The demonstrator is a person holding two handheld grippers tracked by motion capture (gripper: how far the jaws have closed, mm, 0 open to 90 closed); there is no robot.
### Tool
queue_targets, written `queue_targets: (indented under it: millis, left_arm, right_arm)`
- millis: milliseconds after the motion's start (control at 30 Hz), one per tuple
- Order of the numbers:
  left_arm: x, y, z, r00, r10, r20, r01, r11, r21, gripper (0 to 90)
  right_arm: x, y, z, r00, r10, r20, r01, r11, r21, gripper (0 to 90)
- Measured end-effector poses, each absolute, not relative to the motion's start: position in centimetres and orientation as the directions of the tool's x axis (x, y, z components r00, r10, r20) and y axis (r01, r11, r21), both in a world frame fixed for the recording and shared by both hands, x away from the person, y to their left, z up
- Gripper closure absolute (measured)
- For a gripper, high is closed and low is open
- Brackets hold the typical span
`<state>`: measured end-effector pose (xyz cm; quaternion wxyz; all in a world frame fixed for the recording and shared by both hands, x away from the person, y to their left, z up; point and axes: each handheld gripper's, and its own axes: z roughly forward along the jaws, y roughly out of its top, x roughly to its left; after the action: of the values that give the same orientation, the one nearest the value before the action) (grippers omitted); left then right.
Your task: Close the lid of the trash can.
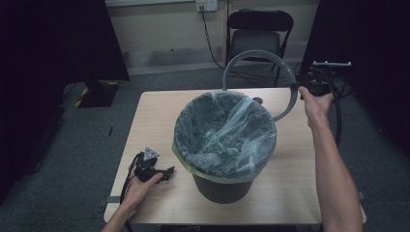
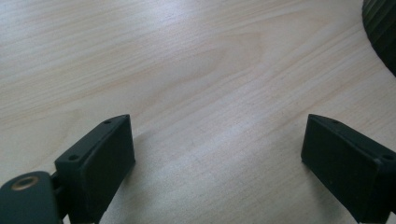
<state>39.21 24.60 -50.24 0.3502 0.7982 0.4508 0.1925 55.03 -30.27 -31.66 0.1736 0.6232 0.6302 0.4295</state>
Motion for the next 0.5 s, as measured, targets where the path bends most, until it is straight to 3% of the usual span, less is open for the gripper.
queue_targets:
  millis: [300,500]
  left_arm:
    - [39.2,24.6,-50.2,0.519,0.855,-0.004,0.583,-0.351,0.733,8.8]
    - [39.2,24.6,-50.2,0.519,0.855,-0.008,0.585,-0.348,0.732,8.8]
  right_arm:
    - [56.7,-30.8,-32.0,-0.085,0.95,0.299,0.657,-0.172,0.734,80.6]
    - [57.0,-31.4,-31.3,-0.102,0.923,0.371,0.641,-0.224,0.734,80.6]
